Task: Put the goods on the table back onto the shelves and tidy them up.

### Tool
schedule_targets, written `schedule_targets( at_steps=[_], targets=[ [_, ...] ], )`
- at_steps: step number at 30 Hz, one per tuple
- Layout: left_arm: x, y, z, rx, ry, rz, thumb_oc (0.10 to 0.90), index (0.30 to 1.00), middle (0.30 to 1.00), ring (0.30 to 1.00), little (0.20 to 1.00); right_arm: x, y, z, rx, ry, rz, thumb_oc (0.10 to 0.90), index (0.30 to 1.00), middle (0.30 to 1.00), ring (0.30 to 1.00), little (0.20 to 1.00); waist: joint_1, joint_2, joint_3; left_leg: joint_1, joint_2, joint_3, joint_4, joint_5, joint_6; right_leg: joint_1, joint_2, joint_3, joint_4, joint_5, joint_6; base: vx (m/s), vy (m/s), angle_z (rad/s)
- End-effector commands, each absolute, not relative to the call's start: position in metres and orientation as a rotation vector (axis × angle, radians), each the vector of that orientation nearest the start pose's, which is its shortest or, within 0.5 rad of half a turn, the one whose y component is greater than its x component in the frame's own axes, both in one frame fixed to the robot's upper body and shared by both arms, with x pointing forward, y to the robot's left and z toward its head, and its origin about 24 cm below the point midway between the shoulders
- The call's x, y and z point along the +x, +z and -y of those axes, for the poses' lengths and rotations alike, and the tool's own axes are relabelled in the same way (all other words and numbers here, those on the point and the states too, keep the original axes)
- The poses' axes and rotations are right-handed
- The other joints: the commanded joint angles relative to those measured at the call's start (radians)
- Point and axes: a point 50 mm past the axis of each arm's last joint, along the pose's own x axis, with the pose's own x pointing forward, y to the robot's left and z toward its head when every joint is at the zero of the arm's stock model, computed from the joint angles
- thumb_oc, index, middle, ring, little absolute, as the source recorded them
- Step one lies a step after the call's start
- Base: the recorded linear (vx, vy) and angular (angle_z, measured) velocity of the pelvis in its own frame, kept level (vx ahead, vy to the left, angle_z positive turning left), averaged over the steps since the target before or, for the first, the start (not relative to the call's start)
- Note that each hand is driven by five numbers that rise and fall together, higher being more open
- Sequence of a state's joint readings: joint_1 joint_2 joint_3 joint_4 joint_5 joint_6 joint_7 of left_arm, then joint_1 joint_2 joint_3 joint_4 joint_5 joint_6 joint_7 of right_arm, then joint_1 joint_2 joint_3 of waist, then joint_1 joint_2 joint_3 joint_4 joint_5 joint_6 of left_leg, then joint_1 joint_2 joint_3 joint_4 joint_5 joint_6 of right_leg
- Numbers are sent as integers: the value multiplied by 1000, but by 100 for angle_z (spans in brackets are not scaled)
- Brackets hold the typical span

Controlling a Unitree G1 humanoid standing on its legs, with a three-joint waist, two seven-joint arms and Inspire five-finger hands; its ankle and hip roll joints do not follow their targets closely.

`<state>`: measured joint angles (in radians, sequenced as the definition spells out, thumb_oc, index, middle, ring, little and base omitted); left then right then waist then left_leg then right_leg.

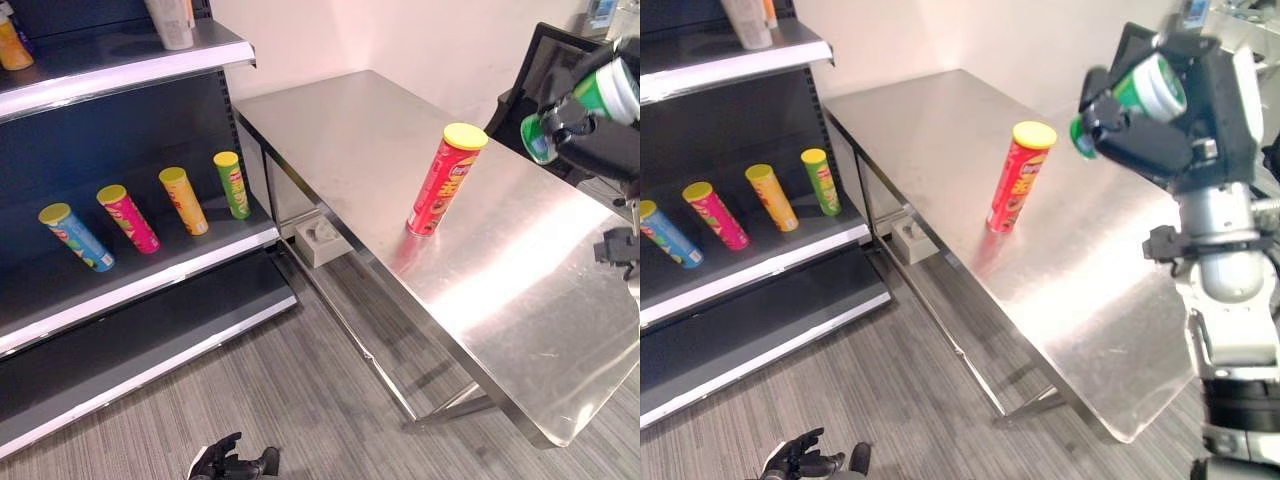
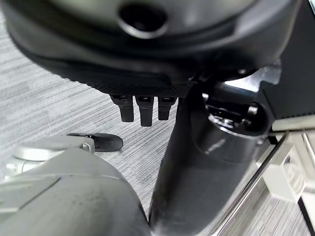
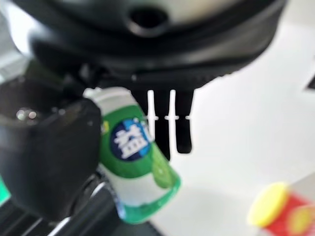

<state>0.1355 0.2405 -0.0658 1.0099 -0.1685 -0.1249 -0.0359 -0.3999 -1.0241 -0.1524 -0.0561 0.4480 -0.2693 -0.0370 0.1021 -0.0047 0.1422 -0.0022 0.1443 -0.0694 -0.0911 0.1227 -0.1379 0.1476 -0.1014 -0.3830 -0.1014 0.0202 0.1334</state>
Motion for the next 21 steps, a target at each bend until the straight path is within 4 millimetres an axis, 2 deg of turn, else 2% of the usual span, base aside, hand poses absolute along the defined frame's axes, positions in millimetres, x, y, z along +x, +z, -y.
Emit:
schedule_targets(
  at_steps=[1,3,5,6,7,9,12,13,14,15,16,17,18,19,21],
  targets=[
    [94,-140,-266,176,166,-1003,800,900,900,900,900,232,363,264,-536,-28,1144,400,300,300,300,300,34,-65,-1,-32,44,46,90,-63,-41,-16,-2,30,14,-41,-8,-77,96,23],
    [99,-140,-265,184,160,-997,800,900,900,900,900,231,370,266,-544,-46,1154,400,300,300,300,300,30,-70,-1,-47,84,91,66,-32,-40,-15,-20,-6,14,-32,6,-47,145,51],
    [102,-139,-266,211,147,-994,800,900,900,900,900,230,374,266,-575,-64,1158,400,300,300,300,300,20,-70,-9,-52,134,177,27,9,-39,-21,-43,-46,14,-23,20,-27,245,85],
    [104,-139,-264,227,127,-993,800,900,900,900,900,231,372,266,-595,-73,1140,400,300,300,300,300,8,-57,-26,-38,156,241,13,-1,-44,-14,-62,-74,14,-15,35,27,353,80],
    [104,-139,-263,232,114,-996,800,900,900,900,900,228,374,268,-611,-88,1143,400,300,300,300,300,1,-50,-39,-36,153,252,9,-4,-45,-11,-75,-90,14,-13,41,58,402,59],
    [108,-139,-259,259,75,-993,800,900,900,900,900,228,373,269,-630,-99,1133,400,300,300,300,300,-4,-44,-60,-34,126,254,7,-19,-39,0,-117,-113,14,5,55,91,382,69],
    [113,-137,-262,308,46,-985,800,900,900,900,900,231,373,265,-631,-95,1134,400,300,300,300,300,3,-61,-74,-23,45,249,11,-59,-9,18,-202,-133,27,46,83,113,392,76],
    [113,-136,-264,321,48,-982,800,900,900,900,900,232,374,264,-623,-93,1137,400,300,300,300,300,7,-66,-76,-19,20,250,8,-71,4,14,-233,-136,46,57,93,90,495,73],
    [115,-133,-272,344,66,-980,800,900,900,900,900,235,373,262,-605,-93,1140,400,300,300,300,300,16,-74,-74,-12,-32,249,4,-96,28,-3,-295,-138,106,88,106,58,378,56],
    [115,-133,-273,343,67,-980,800,900,900,900,900,236,373,261,-604,-92,1140,400,300,300,300,300,15,-76,-74,-12,-36,250,4,-96,30,-6,-300,-136,110,86,107,53,365,17],
    [115,-132,-277,350,80,-981,800,900,900,900,900,237,377,258,-606,-91,1152,400,300,300,300,300,20,-80,-70,-4,-60,253,4,-108,43,-15,-329,-132,145,112,112,95,195,24],
    [114,-131,-280,358,94,-983,800,900,900,900,900,238,377,256,-600,-88,1156,400,300,300,300,300,20,-82,-68,9,-72,242,4,-134,47,-15,-341,-109,177,118,120,38,282,39],
    [116,-129,-283,363,101,-978,800,900,900,900,900,240,378,253,-602,-79,1157,400,300,300,300,300,21,-84,-56,4,-89,250,4,-119,62,-35,-355,-111,209,148,105,31,216,32],
    [117,-128,-286,375,106,-975,800,900,900,900,900,241,377,252,-602,-71,1152,400,300,300,300,300,18,-84,-50,3,-96,241,4,-122,68,-47,-343,-83,235,145,98,-40,198,17],
    [119,-126,-289,373,112,-968,800,900,900,900,900,242,381,249,-625,-56,1151,400,300,300,300,300,3,-76,-41,7,-105,210,4,-123,79,-97,-260,24,251,90,65,42,160,25]
  ],
)
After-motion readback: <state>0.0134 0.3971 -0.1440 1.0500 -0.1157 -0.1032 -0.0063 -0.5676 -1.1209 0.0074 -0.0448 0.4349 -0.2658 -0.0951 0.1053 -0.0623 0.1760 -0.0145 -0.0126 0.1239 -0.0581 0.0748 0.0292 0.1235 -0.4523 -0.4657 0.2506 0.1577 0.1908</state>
